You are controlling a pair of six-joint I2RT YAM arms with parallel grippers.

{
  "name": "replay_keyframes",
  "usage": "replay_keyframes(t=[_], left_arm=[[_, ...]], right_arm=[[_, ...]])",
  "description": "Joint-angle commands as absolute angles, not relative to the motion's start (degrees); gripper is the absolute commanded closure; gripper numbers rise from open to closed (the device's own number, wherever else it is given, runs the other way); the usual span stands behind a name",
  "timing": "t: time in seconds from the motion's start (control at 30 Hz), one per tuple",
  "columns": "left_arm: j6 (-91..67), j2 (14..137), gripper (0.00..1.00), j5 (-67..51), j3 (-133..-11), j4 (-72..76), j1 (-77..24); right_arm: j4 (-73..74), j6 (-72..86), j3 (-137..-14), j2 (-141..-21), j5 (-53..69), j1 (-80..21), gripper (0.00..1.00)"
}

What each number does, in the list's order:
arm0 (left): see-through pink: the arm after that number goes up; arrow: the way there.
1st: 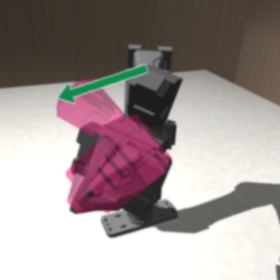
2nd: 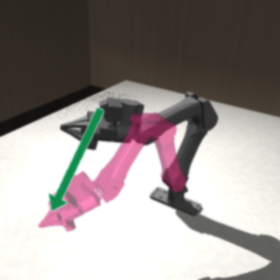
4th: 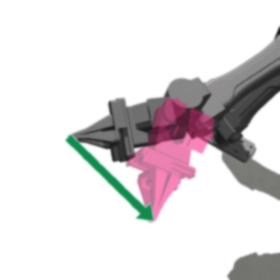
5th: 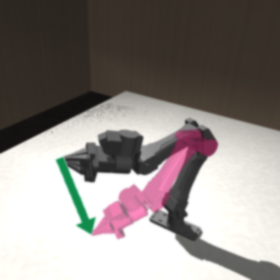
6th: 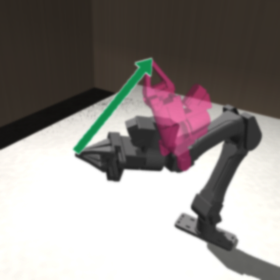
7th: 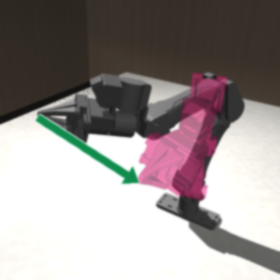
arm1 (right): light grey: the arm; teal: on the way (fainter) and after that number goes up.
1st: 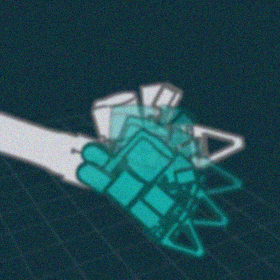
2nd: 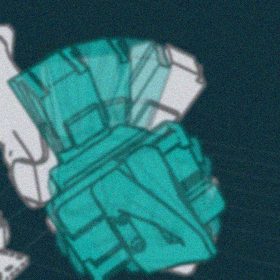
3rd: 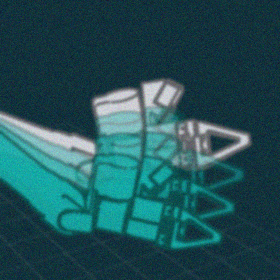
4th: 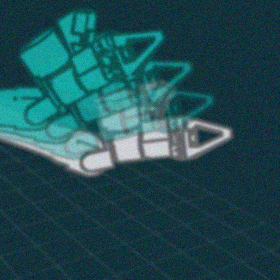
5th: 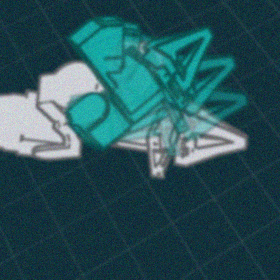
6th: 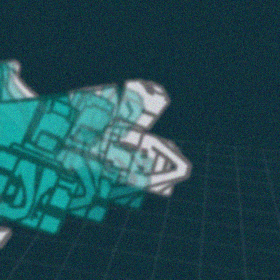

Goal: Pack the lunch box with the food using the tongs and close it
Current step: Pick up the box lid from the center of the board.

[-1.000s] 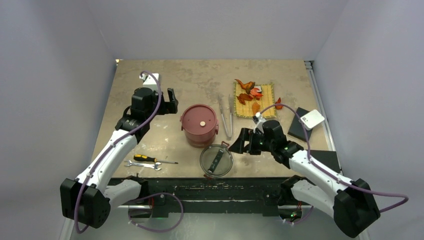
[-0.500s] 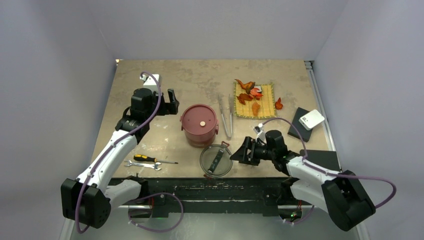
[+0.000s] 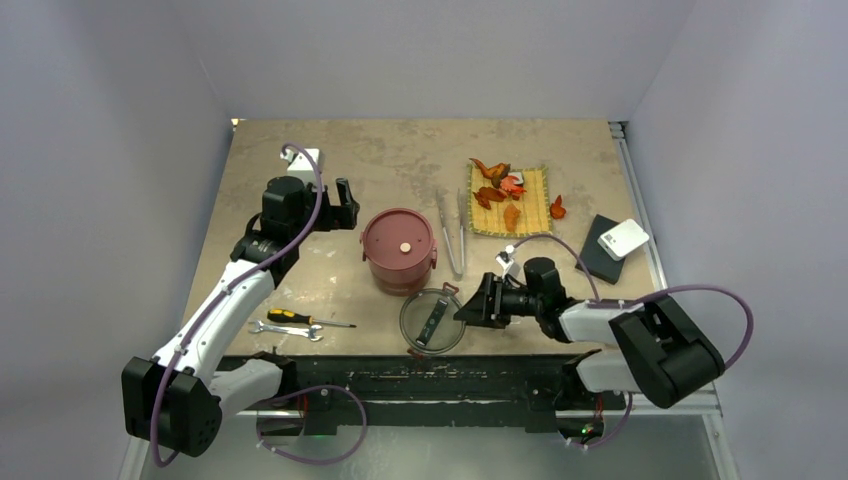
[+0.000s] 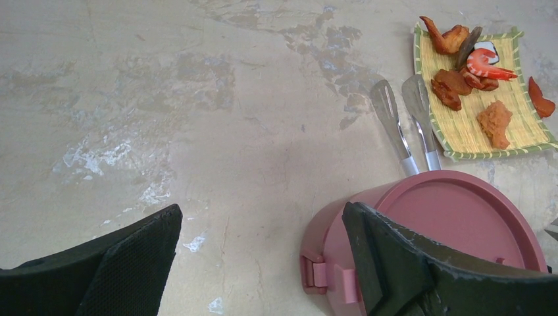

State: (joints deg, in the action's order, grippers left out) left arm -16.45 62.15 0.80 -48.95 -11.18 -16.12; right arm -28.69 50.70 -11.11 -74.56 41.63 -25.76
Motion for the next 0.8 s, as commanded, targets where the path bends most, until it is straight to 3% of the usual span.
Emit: replay_keyframes(t=[0.0,0.2,0.37,0.6,0.77], left_arm=[[-16.03,61.99,0.06,0.26,-49.64,-9.05,-15.68],[-15.73,61.79,0.06,0.59,-49.53,-9.32,-15.65],[-15.63,61.98,0.06,0.79,-49.48,-9.32,-15.65],[-15.47,62.05,0.06,0.93,-49.53,-9.53,-15.64],[-15.47,62.05,0.06,0.88,-49.49,-9.60,-15.65]], right_arm=[[-36.53,50.96,-12.49,-77.86,46.25,-25.66,0.35],[-40.99,51.53,-13.03,-82.10,50.27,-25.75,0.50],[-44.82,53.15,-13.52,-83.53,52.33,-25.71,0.52],[-48.03,54.63,-13.77,-85.92,52.88,-25.75,0.68],[-48.03,54.50,-14.27,-86.87,52.05,-25.84,0.67]])
